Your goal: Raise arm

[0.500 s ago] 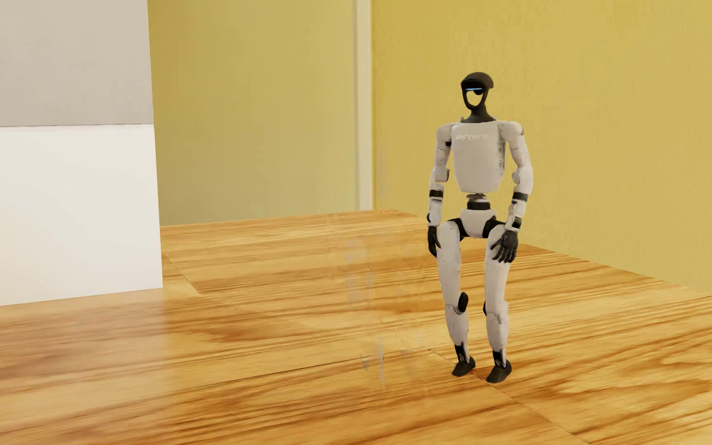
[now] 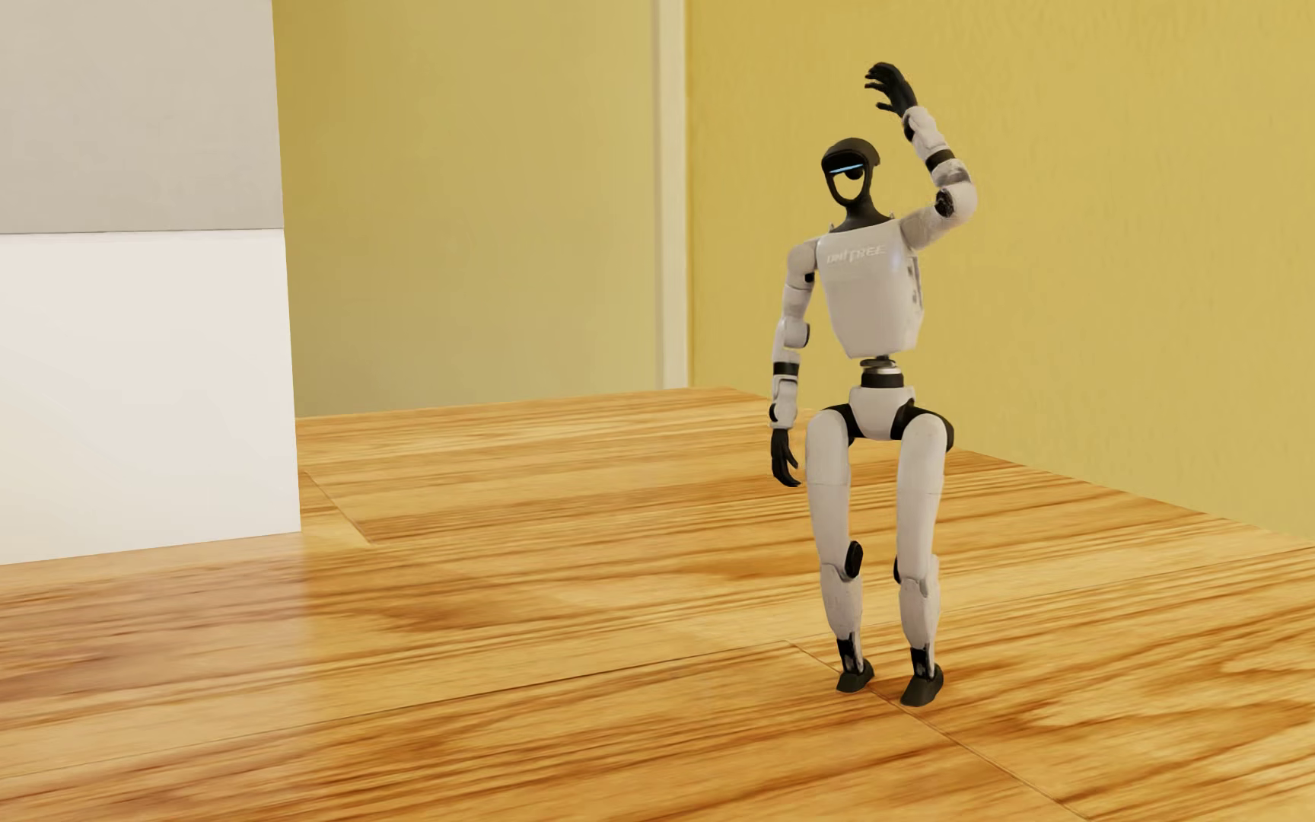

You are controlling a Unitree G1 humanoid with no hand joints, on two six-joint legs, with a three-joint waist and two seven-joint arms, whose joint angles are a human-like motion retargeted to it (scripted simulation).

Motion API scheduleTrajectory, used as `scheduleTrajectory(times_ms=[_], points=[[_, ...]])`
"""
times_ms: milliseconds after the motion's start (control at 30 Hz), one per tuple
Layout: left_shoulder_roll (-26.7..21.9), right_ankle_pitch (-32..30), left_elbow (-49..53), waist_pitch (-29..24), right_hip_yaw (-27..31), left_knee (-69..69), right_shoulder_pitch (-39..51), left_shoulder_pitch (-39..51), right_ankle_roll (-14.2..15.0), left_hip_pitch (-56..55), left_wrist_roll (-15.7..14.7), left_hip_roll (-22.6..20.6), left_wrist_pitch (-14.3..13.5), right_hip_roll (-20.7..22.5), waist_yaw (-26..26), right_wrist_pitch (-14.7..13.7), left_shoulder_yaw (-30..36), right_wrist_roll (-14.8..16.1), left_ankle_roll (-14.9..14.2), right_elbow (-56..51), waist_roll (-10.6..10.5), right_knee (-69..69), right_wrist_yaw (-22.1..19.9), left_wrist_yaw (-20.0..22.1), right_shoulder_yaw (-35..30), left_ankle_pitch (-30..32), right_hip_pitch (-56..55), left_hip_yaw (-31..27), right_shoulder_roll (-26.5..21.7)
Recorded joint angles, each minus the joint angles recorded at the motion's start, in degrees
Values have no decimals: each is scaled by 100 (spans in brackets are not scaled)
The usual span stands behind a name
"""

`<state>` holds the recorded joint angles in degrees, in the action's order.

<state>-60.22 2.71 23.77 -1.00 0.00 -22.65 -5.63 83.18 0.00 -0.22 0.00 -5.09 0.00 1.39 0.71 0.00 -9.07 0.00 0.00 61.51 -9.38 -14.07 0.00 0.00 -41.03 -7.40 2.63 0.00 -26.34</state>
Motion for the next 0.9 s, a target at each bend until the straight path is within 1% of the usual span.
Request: scheduleTrajectory(times_ms=[67, 133, 267, 300, 467, 633, 800, 900], points=[[-201, 56, 159, 45, 0, 16, -44, 223, 0, 23, 0, -22, 0, -22, 107, 0, 342, 0, 0, -8, -77, -23, 0, 0, 2, -17, 0, 0, -22], [-312, 47, 91, 51, 0, -3, -85, 240, 0, 54, 0, -51, 0, -51, 101, 0, 513, 0, 0, -20, -83, -21, 0, 0, -70, -31, 34, 0, -20], [-483, -10, 139, 60, 0, 13, -177, 682, 0, 51, 0, -64, 0, -48, 36, 0, 1129, 0, 0, 58, -132, 0, 0, 0, -33, -5, 59, 0, -75], [-505, -14, 87, 58, 0, -264, -190, 659, 0, 42, 0, -59, 0, -39, 38, 0, 1166, 0, 0, 88, -146, 0, 0, 0, -18, 229, 55, 0, -87], [-625, -76, 169, 51, 0, -271, -221, 449, 0, 14, 0, -58, 0, -48, 29, 0, 1466, 0, 0, 62, -89, 18, 0, 0, -73, 303, 40, 0, -87], [-666, -83, 264, 31, 0, -270, -160, 450, 0, 22, 0, -42, 0, -33, 45, 0, 1653, 0, 0, -7, -77, 15, 0, 0, -169, 263, 51, 0, -87], [-544, -104, 264, 30, 0, -268, -124, 556, 0, 31, 0, -38, 0, -24, 63, 0, 1398, 0, 0, -49, -65, 18, 0, 0, -123, 210, 67, 0, -75], [-483, -135, 314, -3, 0, -256, -114, 418, 0, 50, 0, -48, 0, -28, 88, 0, 1580, 0, 0, -66, -56, 9, 0, 0, -241, 144, 89, 0, -91]])
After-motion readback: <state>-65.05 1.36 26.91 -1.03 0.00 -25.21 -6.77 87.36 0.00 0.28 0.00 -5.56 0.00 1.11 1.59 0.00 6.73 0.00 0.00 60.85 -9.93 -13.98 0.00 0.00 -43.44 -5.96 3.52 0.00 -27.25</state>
